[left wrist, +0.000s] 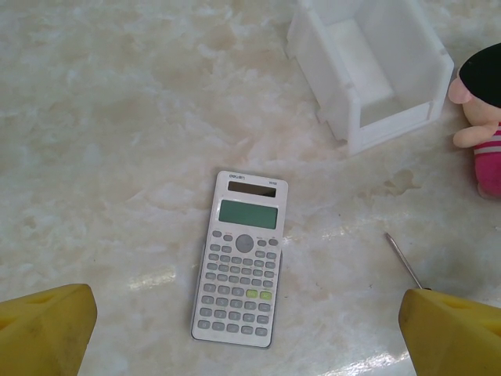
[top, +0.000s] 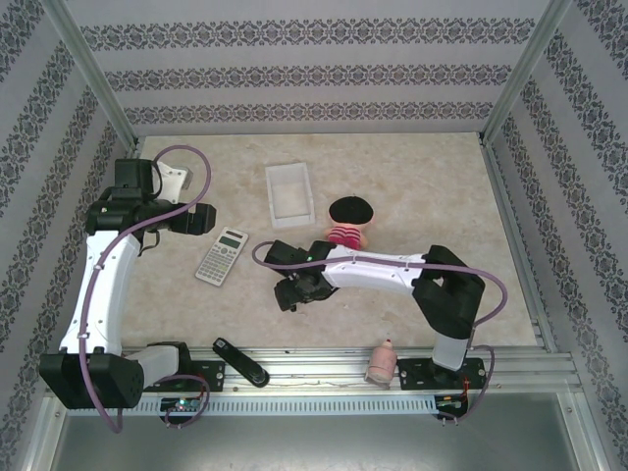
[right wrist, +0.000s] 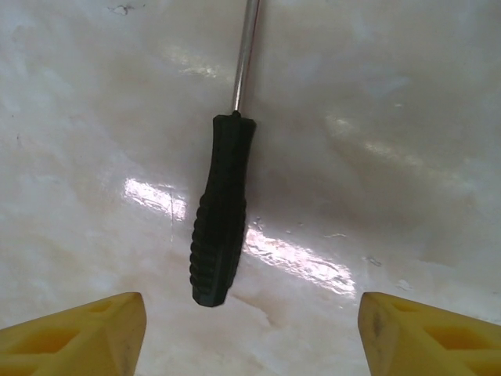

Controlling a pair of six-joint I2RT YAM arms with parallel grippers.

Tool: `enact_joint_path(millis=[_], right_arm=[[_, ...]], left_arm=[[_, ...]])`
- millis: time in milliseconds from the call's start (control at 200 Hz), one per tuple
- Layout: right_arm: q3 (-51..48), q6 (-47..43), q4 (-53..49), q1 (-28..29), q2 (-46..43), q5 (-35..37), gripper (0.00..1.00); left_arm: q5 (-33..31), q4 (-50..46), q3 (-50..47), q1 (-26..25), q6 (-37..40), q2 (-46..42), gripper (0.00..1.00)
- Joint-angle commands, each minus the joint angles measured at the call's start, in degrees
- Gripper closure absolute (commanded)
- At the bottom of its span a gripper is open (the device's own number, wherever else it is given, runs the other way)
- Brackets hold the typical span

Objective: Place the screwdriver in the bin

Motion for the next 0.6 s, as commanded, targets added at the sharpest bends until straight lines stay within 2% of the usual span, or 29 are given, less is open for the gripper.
enact_joint_path(millis=[0, 465, 594], right_arm=[[2.4, 1.6, 0.9, 1.0, 2.4, -1.0, 0.31], [5.2, 1.8, -2.1, 1.2, 8.4, 1.9, 0.35], [5.3, 2.4, -2.2, 1.2, 9.1, 2.9, 0.43]], left_arm=[[1.2, -1.7, 0.4, -0.2, 0.8, -0.8, 0.01], [1.7, -1.4, -0.5, -0.2, 0.7, -1.2, 0.01], [2.7, -2.2, -0.3, -0.2, 1.3, -1.0, 0.01]])
